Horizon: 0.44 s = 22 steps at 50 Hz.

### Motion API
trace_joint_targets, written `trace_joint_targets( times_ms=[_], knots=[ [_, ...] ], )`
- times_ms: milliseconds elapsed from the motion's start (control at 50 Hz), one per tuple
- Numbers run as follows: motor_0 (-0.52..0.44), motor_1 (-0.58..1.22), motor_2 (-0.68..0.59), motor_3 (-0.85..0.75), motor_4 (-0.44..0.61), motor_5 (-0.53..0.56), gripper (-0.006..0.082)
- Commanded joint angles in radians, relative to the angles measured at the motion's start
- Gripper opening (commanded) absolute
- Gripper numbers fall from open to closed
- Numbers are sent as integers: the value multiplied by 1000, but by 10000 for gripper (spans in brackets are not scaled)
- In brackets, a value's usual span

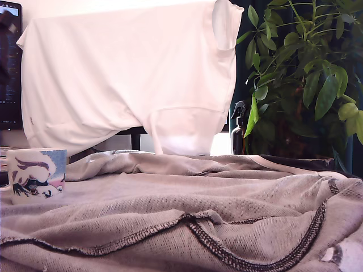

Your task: Pick the blue coffee capsule and place it inside the blue coffee cup

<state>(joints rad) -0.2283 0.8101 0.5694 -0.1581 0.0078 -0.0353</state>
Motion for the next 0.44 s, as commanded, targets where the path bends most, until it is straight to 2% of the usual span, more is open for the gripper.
trace_joint_targets(
  times_ms=[0,420],
  knots=[
    [4,-42,2,-5,3,10,-21],
    [24,-216,2,-115,2,10,-21]
  ],
)
